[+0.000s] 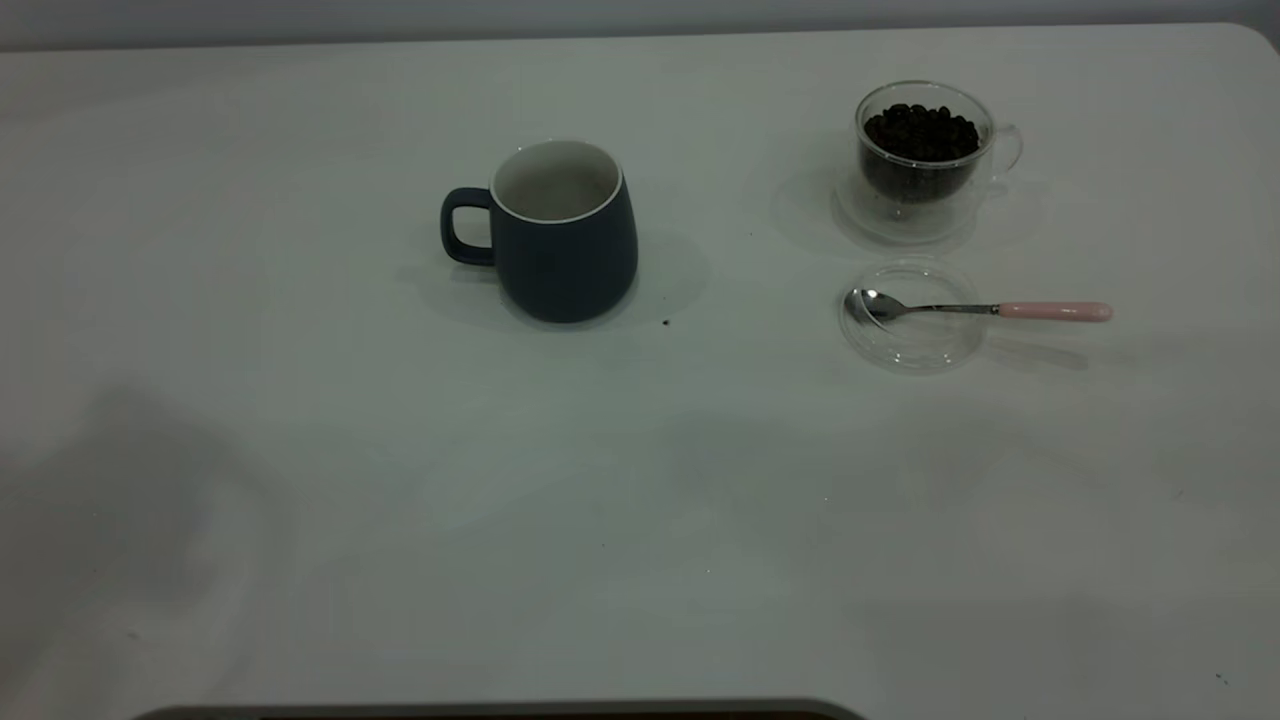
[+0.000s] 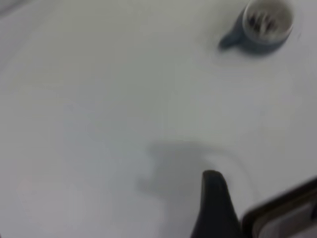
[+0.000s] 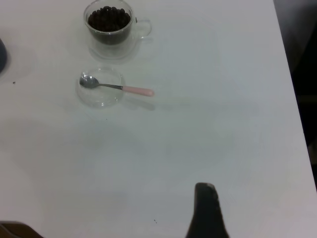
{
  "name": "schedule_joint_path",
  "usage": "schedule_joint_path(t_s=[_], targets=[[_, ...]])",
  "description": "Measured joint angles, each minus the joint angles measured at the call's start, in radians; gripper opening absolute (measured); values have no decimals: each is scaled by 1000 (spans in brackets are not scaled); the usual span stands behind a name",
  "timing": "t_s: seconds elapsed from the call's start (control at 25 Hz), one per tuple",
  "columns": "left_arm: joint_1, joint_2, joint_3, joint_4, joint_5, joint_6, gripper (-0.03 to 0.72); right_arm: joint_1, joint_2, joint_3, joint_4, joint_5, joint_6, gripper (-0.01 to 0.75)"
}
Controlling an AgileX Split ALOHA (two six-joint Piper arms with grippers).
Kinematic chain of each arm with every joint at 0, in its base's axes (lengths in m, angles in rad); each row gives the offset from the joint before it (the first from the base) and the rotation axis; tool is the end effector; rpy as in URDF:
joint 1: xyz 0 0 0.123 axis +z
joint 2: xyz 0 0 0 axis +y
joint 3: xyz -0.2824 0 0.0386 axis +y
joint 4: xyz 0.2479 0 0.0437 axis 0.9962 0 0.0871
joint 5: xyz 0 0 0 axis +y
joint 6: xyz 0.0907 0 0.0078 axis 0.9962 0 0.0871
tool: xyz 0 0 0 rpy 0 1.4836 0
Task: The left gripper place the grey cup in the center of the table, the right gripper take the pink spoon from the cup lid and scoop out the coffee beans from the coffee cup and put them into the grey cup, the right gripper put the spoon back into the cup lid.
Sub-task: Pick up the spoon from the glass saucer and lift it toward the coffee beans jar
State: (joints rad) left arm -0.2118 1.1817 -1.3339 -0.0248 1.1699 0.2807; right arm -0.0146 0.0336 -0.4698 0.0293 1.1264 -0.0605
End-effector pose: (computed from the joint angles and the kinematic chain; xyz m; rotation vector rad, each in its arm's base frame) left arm 0.2159 -0.0485 0.4067 0.6071 2.4260 -0.0040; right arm 0.0002 0.0024 0.2637 -0.0513 2.1728 -0.0070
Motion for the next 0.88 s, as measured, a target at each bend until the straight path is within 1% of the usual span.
schedule_joint_path(t_s=[0.2, 0.32, 0.52, 0.64, 0.88], targets=[[0, -197, 325, 12, 0, -67, 570, 0, 0, 0, 0, 0, 0, 591], [0, -300, 508, 12, -1, -148, 570, 0, 0, 0, 0, 0, -1, 591], [0, -479, 743, 25, -32, -281, 570, 0, 0, 0, 0, 0, -1, 591], [0, -591, 830, 35, -49, -318, 570, 0, 0, 0, 0, 0, -1, 591], [0, -806, 847, 40, -57, -321, 570, 0, 0, 0, 0, 0, -1, 591]])
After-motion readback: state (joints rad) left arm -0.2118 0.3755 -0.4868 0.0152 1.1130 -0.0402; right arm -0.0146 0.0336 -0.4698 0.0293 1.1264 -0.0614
